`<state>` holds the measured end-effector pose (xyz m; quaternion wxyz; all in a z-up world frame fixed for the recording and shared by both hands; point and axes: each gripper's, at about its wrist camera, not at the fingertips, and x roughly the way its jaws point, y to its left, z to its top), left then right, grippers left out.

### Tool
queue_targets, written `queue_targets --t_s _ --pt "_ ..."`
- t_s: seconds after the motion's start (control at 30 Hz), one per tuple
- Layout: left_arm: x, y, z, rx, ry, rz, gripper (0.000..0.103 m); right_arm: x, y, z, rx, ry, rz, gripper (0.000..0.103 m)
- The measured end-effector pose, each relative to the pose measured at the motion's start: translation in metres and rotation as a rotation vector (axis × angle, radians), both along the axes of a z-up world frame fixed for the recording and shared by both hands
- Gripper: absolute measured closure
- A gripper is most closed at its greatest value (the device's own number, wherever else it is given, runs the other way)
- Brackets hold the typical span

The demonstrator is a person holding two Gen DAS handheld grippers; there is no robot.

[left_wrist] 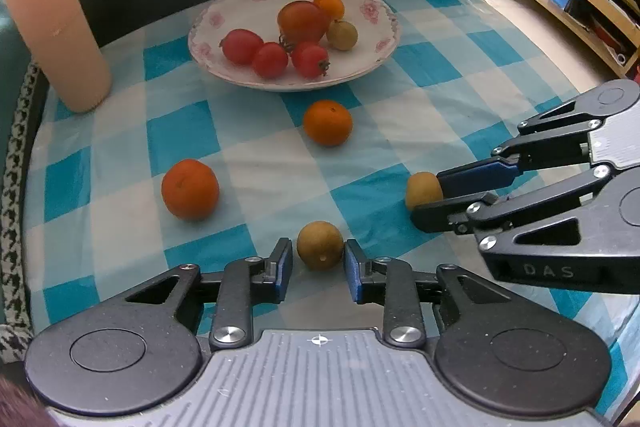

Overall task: Organize fruits
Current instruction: 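Hold the brown fruits raised in both grippers above the cloth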

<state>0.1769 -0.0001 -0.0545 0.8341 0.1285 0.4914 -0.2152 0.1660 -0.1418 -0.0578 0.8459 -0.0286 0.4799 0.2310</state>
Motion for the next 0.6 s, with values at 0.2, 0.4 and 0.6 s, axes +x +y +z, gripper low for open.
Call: queue_targets --t_s 0.2,0.4,0.6 --pt "-0.0014 -0.0018 -0.0009 0.014 -0.011 -0.009 0.058 0.0002 0.0006 -0.0019 -0.007 0.004 -0.004 0.064" --pt "-0.0023 -0.0035 -0.0008 0.017 -0.013 -0.013 0.053 0.0038 -0.0004 0.0005 -0.004 -0.001 -0.021 0.062" --pt "-0.0028 -0.0048 -0.0015 0.018 -0.015 -0.015 0.053 0.0035 0.0017 -0.0019 -0.016 0.001 -0.015 0.062"
